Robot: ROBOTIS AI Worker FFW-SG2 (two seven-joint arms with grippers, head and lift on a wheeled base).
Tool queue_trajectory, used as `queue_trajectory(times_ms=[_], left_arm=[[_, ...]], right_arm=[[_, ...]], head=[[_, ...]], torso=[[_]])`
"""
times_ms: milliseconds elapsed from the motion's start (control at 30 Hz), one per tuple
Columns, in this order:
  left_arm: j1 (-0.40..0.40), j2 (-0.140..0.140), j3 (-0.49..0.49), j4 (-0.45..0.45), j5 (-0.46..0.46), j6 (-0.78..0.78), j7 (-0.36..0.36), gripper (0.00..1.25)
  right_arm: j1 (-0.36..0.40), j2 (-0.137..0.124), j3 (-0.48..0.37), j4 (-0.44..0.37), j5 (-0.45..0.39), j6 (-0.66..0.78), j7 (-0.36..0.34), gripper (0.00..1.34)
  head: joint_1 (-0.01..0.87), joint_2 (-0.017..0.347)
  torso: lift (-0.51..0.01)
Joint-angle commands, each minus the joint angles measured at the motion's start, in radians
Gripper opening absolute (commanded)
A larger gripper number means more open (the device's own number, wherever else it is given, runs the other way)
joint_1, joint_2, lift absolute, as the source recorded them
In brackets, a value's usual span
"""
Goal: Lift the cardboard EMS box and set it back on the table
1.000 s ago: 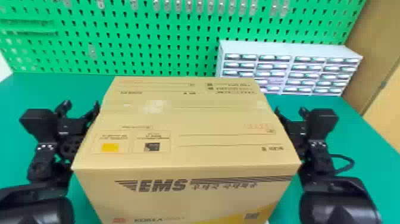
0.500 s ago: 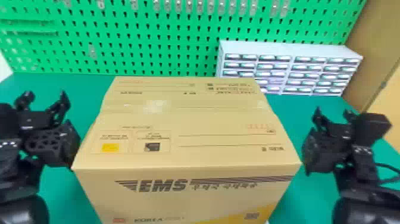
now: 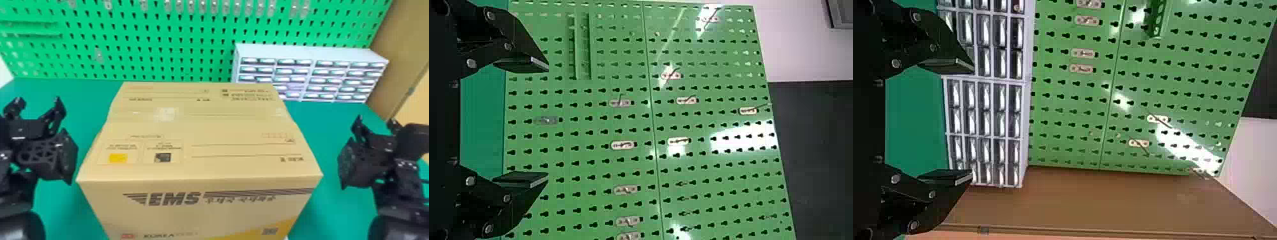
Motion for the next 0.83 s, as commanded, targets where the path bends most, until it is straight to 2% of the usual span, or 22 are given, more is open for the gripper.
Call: queue_trajectory(times_ms=[0,800], left_arm=[[0.002,0.000,0.001,0.000,0.000,0.000,0.000,0.77],[-0.001,0.000,-0.002,-0.002,0.002,0.000,0.000,0.77]], right_arm=[[-0.002,0.000,0.001,0.000,0.001,0.000,0.000,0.83],[-0.010,-0.002,0.007,-0.002,0.001,0.000,0.000,0.83]], head=[[0.678,-0.014],[0.678,-0.014]], torso=[[-0.095],[-0.095]])
